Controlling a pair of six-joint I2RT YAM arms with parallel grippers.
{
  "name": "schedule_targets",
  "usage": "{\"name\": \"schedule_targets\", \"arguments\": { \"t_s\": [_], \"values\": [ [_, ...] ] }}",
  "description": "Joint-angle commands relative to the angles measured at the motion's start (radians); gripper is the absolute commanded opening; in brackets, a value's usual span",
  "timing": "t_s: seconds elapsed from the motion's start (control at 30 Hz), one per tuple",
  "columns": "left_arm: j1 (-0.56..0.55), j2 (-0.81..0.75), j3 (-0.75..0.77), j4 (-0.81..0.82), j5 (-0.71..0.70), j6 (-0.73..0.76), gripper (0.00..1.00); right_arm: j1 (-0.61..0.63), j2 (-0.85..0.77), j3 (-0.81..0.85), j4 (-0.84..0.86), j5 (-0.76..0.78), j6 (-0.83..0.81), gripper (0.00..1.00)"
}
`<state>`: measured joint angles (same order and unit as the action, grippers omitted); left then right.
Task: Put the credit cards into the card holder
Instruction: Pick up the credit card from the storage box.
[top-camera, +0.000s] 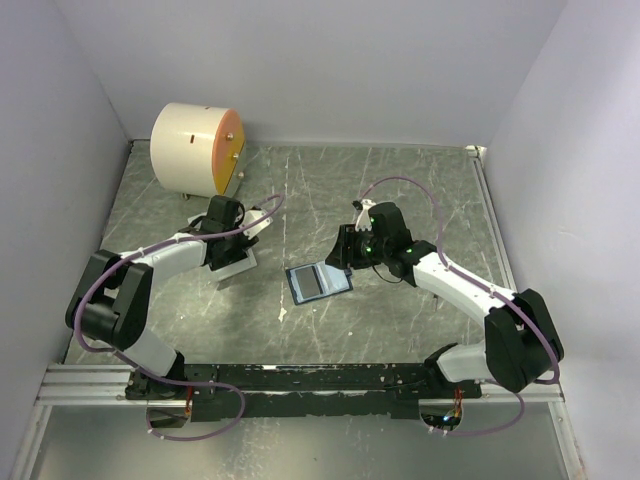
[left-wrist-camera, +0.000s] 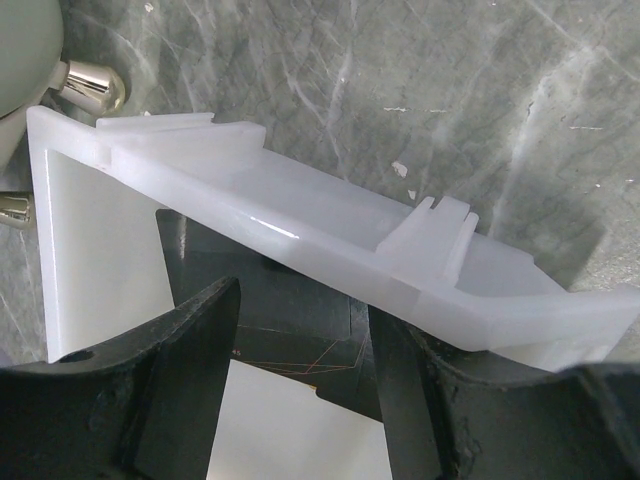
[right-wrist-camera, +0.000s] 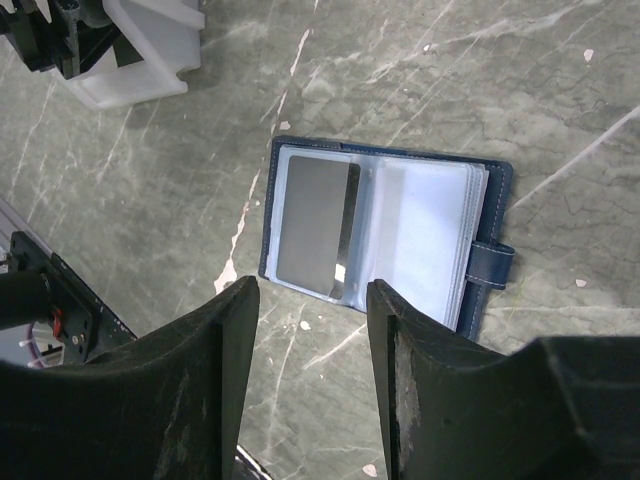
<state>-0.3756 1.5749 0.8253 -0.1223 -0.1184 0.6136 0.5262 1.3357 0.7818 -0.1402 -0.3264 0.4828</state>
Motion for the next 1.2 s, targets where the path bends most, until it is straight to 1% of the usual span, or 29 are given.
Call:
{"name": "schedule_targets", "arguments": {
  "t_s": [0.0, 0.1, 0.2, 0.33, 0.47, 0.53, 0.63, 0.83, 1.07, 1.17],
  "values": [
    [0.001, -0.006, 0.011, -0.008, 0.033, 0.005, 0.65, -0.005, -0.023, 0.011, 0.025, 0.003, 0.004, 0.47],
    [0.001, -0.015, 0.008, -0.012, 0.059, -0.001, 0.65, -0.005, -0.02, 0.008, 0.033, -0.001, 0.009, 0.47],
    [0.001, -0.033, -0.022, 0.021, 0.078, 0.002, 0.66, -0.005, -0.019, 0.004, 0.042, -0.011, 0.014, 0.46],
    [0.001, -0.024, -0.011, 0.007, 0.06, 0.008, 0.66, -0.005, -0.024, -0.002, 0.047, -0.008, 0.017, 0.46],
    [0.001, -0.018, -0.019, 0.035, 0.009, 0.015, 0.66, -0.005, -0.023, -0.006, 0.051, -0.01, 0.023, 0.45],
    [0.001, -0.01, -0.013, 0.036, -0.024, 0.025, 0.64, -0.005, -0.026, -0.009, 0.052, -0.01, 0.024, 0.45],
    [0.002, -0.016, -0.008, 0.051, -0.062, 0.034, 0.58, -0.005, -0.033, -0.016, 0.057, -0.007, 0.029, 0.45],
    [0.001, -0.041, -0.014, 0.091, -0.098, 0.046, 0.51, -0.005, -0.035, -0.019, 0.059, -0.011, 0.031, 0.44],
    [0.001, -0.051, -0.022, 0.118, -0.141, 0.054, 0.5, -0.005, -0.044, -0.017, 0.054, -0.009, 0.029, 0.43],
    [-0.001, -0.07, -0.021, 0.101, -0.088, 0.054, 0.5, -0.005, -0.043, -0.019, 0.057, -0.013, 0.031, 0.43]
  ]
}}
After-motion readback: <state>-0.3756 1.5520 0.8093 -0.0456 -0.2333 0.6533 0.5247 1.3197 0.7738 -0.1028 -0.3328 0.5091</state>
